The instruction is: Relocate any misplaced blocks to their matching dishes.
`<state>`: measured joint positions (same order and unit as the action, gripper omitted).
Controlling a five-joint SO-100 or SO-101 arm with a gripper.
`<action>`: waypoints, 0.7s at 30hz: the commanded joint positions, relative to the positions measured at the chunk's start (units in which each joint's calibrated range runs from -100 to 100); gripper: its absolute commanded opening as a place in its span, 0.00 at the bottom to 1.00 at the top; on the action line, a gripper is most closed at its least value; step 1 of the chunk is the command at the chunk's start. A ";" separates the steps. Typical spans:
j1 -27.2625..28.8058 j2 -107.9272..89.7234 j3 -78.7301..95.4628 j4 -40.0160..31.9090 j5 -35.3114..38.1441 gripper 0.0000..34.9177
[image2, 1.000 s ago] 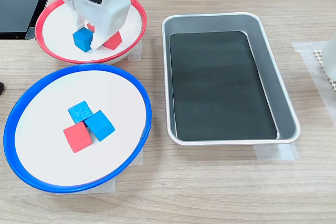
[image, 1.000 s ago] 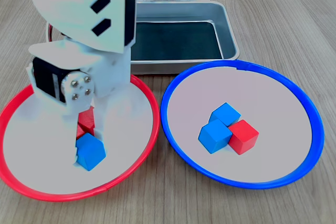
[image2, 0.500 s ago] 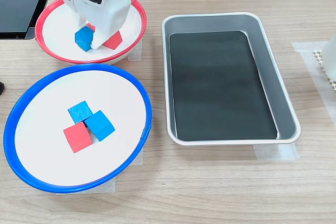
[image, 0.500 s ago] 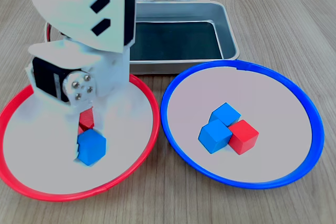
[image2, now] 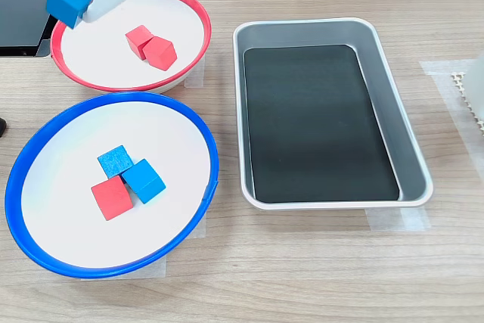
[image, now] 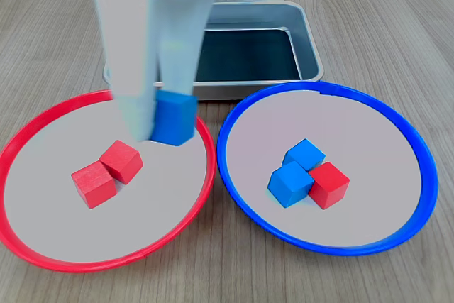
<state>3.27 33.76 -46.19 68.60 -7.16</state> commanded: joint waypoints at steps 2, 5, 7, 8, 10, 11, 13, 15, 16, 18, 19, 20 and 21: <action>-7.84 -5.23 3.99 1.11 5.71 0.01; -12.54 -6.25 8.73 1.61 10.65 0.01; -14.71 -7.19 12.92 2.02 14.02 0.01; -15.65 -7.87 15.28 2.43 15.68 0.01; -16.50 -9.07 18.83 3.01 17.39 0.01; -16.69 -9.67 20.47 3.17 17.97 0.01; -17.16 -10.52 23.29 3.26 19.05 0.01; -17.72 -10.60 24.93 3.75 19.98 0.01; -18.00 -10.60 25.39 3.92 20.32 0.01; -18.57 -10.01 25.75 4.41 21.15 0.01; -18.94 -9.58 25.75 4.41 21.39 0.01; -19.13 -9.24 25.66 4.41 21.59 0.01; -19.42 -8.90 25.48 4.33 21.68 0.01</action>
<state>-15.75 26.60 -20.33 72.68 13.80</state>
